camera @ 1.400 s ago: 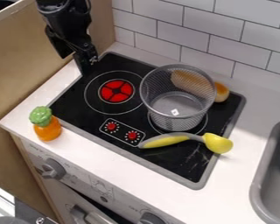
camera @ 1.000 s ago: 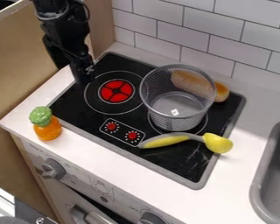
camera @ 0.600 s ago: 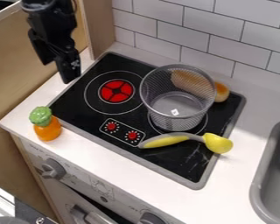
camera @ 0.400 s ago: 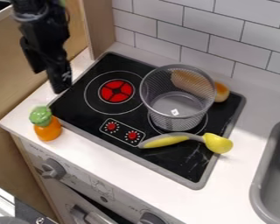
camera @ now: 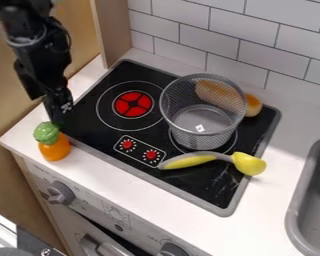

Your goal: Put the orange container in the gray basket

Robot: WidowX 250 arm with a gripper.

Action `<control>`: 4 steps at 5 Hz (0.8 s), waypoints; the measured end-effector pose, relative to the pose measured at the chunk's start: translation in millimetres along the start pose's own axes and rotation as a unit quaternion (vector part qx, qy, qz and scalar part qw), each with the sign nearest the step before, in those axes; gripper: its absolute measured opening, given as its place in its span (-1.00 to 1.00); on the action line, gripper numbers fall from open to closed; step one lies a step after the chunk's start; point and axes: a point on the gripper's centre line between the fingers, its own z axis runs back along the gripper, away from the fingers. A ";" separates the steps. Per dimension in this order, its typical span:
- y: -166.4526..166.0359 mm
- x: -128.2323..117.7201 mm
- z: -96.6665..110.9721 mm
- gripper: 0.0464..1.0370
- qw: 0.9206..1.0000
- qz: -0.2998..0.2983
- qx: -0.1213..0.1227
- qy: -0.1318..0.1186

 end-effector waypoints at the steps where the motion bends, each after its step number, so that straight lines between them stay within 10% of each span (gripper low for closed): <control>1: -0.2 -0.4 0.1 0.92 1.000 -0.002 0.000 0.000; 4: -4.7 -1.8 7.0 0.92 0.998 0.048 0.035 -0.004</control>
